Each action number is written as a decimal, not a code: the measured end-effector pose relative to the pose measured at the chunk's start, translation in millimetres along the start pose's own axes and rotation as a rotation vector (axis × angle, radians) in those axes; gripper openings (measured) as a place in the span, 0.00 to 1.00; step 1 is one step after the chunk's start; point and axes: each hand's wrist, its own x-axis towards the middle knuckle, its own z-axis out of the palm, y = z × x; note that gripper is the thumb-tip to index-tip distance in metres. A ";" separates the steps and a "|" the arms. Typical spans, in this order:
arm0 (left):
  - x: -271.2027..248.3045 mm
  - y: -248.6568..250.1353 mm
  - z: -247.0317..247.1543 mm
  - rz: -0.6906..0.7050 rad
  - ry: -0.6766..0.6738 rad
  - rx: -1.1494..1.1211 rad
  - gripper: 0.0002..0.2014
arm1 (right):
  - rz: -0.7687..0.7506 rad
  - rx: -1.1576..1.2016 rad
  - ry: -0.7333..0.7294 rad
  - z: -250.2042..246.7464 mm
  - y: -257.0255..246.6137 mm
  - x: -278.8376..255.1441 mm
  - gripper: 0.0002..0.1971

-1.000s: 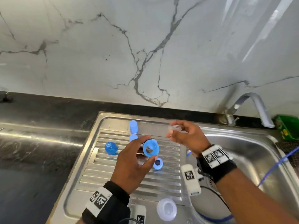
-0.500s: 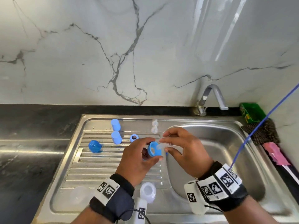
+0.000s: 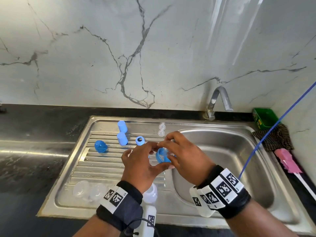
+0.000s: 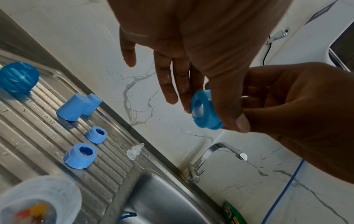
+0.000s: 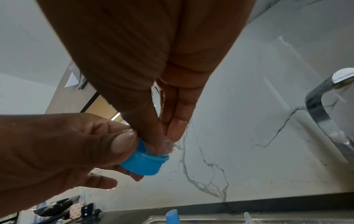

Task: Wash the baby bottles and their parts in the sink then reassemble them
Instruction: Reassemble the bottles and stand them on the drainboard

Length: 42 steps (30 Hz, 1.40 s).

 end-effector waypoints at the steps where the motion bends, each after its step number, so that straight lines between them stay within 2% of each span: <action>1: -2.8 2.3 0.3 -0.001 0.003 -0.008 0.31 | -0.005 -0.002 -0.008 -0.5 -0.1 -2.2 0.30; 5: -10.4 6.1 0.6 0.009 0.041 -0.087 0.27 | -0.041 0.131 -0.024 -9.1 -1.8 -10.7 0.25; 8: -13.5 5.1 -1.4 0.014 0.056 -0.192 0.29 | -0.027 0.265 0.018 -13.3 -4.7 -11.7 0.24; 12: -12.2 3.2 -3.2 0.037 0.039 -0.346 0.30 | 0.041 0.301 0.093 -12.2 -7.1 -5.7 0.23; 15: -7.6 0.7 -7.1 0.061 0.027 -0.425 0.29 | 0.061 0.257 0.223 -10.9 -4.8 0.0 0.23; 17: -1.1 -3.1 -12.4 0.078 0.034 -0.486 0.28 | 0.177 0.252 0.280 -9.0 -0.7 4.6 0.19; 18: 2.6 -5.7 -15.2 0.085 0.041 -0.519 0.27 | 0.264 0.270 0.255 -7.9 1.5 6.7 0.18; 21: 11.6 -12.7 -20.3 0.095 0.009 -0.620 0.26 | 0.468 0.570 0.059 -2.5 1.4 12.4 0.11; 24: 17.6 -22.6 -24.1 0.096 -0.039 -0.671 0.25 | 0.531 0.776 0.055 5.6 -8.7 21.2 0.09; 30: 22.3 -37.4 -29.5 0.010 -0.060 -0.728 0.09 | 0.575 0.708 0.180 24.6 -14.4 24.1 0.05; 37: 19.5 -40.0 -31.0 0.002 -0.041 -0.772 0.09 | 0.590 0.710 0.218 34.0 -25.5 22.2 0.07; 42: 20.9 -41.4 -28.3 0.034 -0.083 -0.733 0.08 | 0.590 0.682 0.262 34.5 -25.8 17.3 0.06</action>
